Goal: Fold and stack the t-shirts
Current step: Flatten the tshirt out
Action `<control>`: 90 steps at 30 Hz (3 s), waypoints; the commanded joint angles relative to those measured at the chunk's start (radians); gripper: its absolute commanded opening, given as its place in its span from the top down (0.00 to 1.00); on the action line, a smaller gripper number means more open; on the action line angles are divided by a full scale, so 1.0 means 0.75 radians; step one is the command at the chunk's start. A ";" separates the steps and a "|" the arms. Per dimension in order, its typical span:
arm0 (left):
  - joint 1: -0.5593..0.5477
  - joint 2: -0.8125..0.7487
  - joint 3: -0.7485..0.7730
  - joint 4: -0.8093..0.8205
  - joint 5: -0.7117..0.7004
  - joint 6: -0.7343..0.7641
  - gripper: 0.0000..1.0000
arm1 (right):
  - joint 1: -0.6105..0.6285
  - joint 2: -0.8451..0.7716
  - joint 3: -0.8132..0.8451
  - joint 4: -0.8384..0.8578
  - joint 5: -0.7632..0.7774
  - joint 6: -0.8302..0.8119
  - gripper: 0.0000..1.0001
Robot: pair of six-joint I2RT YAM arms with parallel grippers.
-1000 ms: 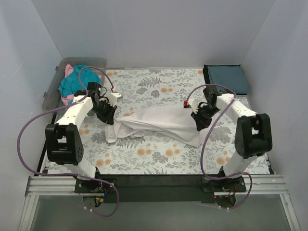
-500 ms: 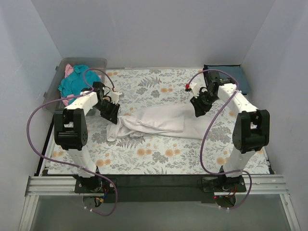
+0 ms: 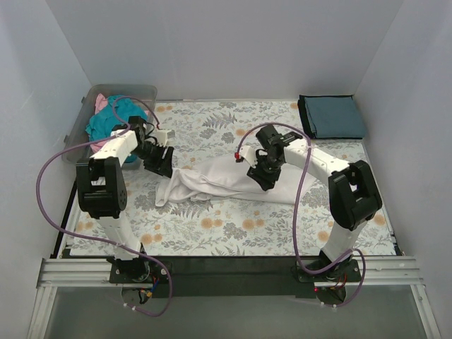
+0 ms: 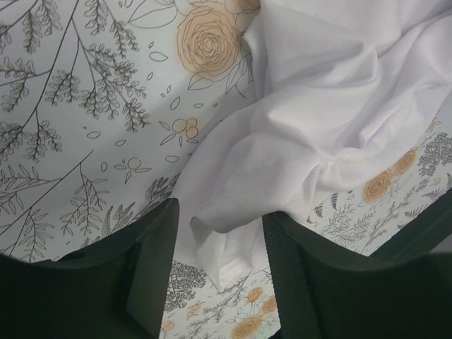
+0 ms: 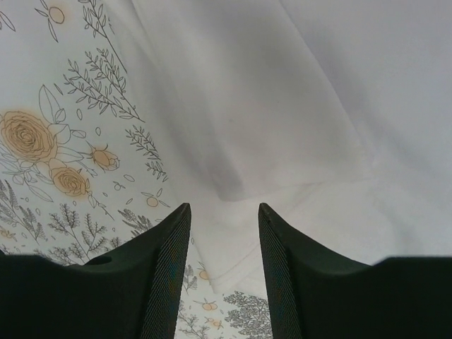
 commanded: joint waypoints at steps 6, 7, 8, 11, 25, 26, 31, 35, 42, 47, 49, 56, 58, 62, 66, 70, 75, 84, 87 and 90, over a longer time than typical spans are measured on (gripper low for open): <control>0.072 -0.116 -0.027 -0.043 0.080 -0.018 0.42 | 0.096 0.035 -0.091 0.123 0.099 0.014 0.49; 0.074 -0.119 -0.036 -0.041 0.080 -0.018 0.42 | 0.106 0.037 -0.101 0.131 0.113 0.012 0.49; 0.074 -0.119 -0.042 -0.039 0.082 -0.020 0.42 | 0.110 0.039 -0.107 0.150 0.123 0.009 0.49; 0.074 -0.127 -0.066 -0.029 0.090 -0.032 0.40 | 0.123 0.047 -0.136 0.185 0.179 -0.003 0.56; 0.074 -0.206 -0.060 -0.011 0.139 -0.030 0.31 | 0.110 -0.112 -0.130 0.201 0.271 -0.007 0.99; 0.078 -0.202 -0.038 -0.037 0.139 -0.014 0.31 | 0.108 -0.120 -0.124 0.199 0.271 -0.005 0.99; 0.085 -0.292 -0.115 -0.109 0.096 0.108 0.33 | 0.051 -0.151 -0.067 0.195 0.267 0.005 0.99; 0.111 -0.474 -0.307 -0.113 0.074 0.229 0.38 | -0.047 -0.106 0.005 0.195 0.260 0.018 0.99; 0.123 -0.687 -0.630 -0.027 -0.002 0.475 0.48 | -0.121 -0.057 0.064 0.168 0.191 0.036 0.99; 0.121 -0.791 -0.768 0.173 -0.008 0.597 0.48 | -0.121 -0.032 0.079 0.152 0.177 0.042 0.99; 0.123 -0.812 -0.802 0.204 -0.002 0.685 0.48 | -0.121 -0.032 0.079 0.146 0.181 0.038 0.99; 0.095 -0.822 -0.925 0.378 -0.031 0.818 0.47 | -0.127 -0.036 0.097 0.123 0.191 0.034 0.99; 0.083 -0.798 -0.940 0.445 -0.043 0.808 0.46 | -0.131 -0.036 0.105 0.115 0.191 0.032 0.99; 0.052 -0.738 -0.952 0.511 -0.053 0.812 0.47 | -0.137 -0.045 0.117 0.105 0.195 0.028 0.99; -0.023 -0.695 -0.960 0.521 -0.070 0.804 0.59 | -0.149 -0.059 0.128 0.093 0.201 0.024 0.99; -0.050 -0.695 -0.985 0.458 -0.111 0.863 0.53 | -0.170 -0.069 0.142 0.080 0.197 0.020 0.99; -0.050 -0.736 -0.987 0.366 -0.111 0.921 0.49 | -0.172 -0.073 0.142 0.072 0.183 0.022 0.99; -0.059 -0.734 -1.019 0.335 -0.156 0.972 0.43 | -0.172 -0.065 0.148 0.064 0.185 0.024 0.99; -0.059 -0.761 -1.007 0.321 -0.154 0.964 0.42 | -0.172 -0.061 0.152 0.060 0.187 0.022 0.99; -0.059 -0.824 -0.979 0.276 -0.117 0.968 0.46 | -0.172 -0.061 0.154 0.054 0.187 0.020 0.99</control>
